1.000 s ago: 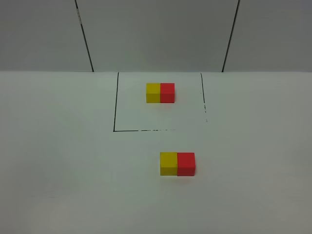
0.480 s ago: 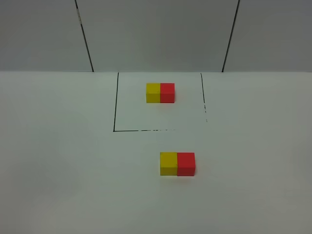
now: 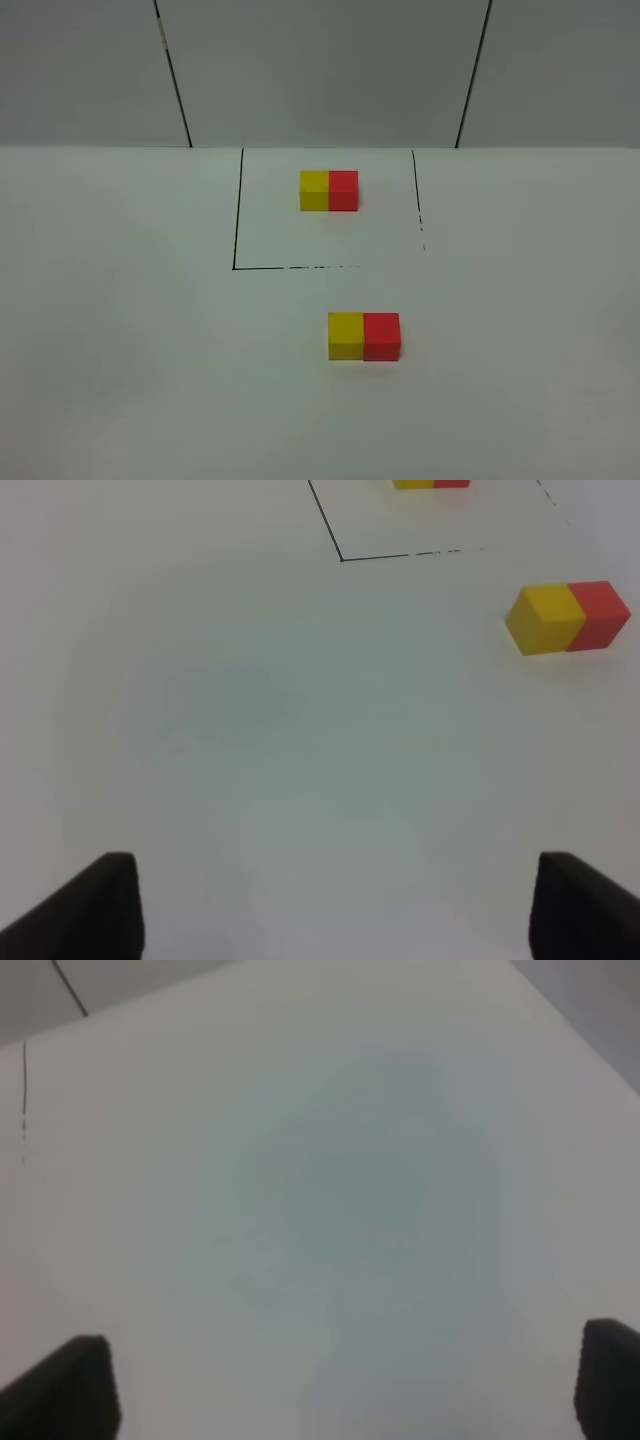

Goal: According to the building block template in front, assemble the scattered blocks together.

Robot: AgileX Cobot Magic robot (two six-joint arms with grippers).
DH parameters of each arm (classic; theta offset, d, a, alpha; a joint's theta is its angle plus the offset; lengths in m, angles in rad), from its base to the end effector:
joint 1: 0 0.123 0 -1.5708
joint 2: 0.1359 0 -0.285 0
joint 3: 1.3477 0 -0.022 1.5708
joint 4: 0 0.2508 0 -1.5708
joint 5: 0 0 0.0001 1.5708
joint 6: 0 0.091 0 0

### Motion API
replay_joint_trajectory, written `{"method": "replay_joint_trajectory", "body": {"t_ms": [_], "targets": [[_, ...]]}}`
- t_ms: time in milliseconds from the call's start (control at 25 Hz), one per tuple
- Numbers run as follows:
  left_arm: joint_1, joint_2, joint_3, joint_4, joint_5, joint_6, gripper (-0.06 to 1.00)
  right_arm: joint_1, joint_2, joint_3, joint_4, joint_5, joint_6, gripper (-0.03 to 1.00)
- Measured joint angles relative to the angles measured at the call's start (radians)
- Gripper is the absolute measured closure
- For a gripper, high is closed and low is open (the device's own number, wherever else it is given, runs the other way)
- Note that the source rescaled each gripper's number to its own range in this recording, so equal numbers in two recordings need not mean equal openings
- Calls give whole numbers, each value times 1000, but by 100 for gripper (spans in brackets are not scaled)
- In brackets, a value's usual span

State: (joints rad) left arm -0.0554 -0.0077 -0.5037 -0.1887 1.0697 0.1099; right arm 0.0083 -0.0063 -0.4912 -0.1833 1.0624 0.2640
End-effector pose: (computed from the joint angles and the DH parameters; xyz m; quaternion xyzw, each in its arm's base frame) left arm -0.0084 -0.0145 0.2787 0.0746 0.8455 -0.0799 0.5226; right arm -0.0055 -0.0145 0.2758 0.1119 0.8434 -0.0204 0.5252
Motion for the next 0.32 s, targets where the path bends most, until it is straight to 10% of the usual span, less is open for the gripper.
{"method": "replay_joint_trajectory", "body": {"t_ms": [320], "targets": [[0,0,0,0,0,0,28,0,0,0,0,0,0,16]]}}
